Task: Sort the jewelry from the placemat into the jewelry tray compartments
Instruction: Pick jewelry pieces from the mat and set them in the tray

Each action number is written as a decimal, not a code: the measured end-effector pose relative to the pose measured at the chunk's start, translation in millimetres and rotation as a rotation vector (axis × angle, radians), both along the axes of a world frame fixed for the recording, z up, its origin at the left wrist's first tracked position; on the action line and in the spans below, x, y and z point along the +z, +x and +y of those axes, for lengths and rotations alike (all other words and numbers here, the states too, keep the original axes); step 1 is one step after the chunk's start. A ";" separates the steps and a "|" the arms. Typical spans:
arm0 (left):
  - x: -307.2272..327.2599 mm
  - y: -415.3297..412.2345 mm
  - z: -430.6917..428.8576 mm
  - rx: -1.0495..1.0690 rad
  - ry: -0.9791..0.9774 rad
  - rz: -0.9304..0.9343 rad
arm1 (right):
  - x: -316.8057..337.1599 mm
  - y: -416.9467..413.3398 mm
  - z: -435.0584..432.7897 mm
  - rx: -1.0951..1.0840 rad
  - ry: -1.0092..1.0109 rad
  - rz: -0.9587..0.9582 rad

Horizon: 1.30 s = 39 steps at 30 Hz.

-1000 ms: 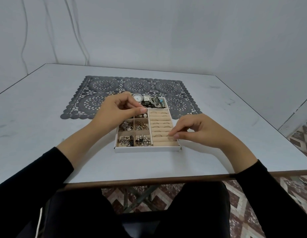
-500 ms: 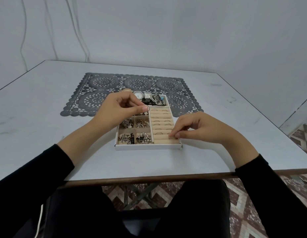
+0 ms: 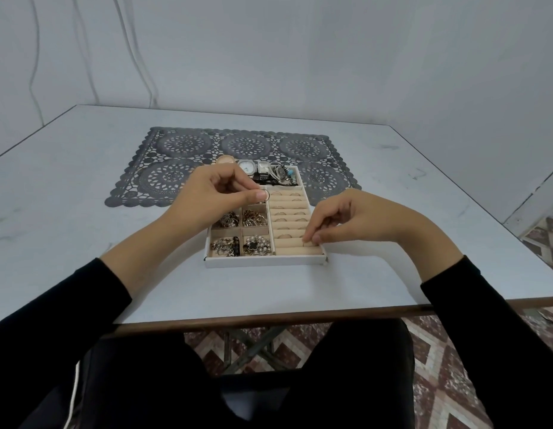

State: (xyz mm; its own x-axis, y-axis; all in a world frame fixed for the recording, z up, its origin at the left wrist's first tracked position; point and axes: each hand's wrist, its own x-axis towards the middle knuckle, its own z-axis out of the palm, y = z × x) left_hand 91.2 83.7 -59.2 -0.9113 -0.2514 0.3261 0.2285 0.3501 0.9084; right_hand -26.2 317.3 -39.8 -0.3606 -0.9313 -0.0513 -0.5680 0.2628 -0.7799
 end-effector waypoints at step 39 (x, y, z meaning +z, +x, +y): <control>1.8 1.4 13.6 -0.043 -0.074 -0.038 | -49.7 -35.9 2.5 -0.571 -0.170 0.418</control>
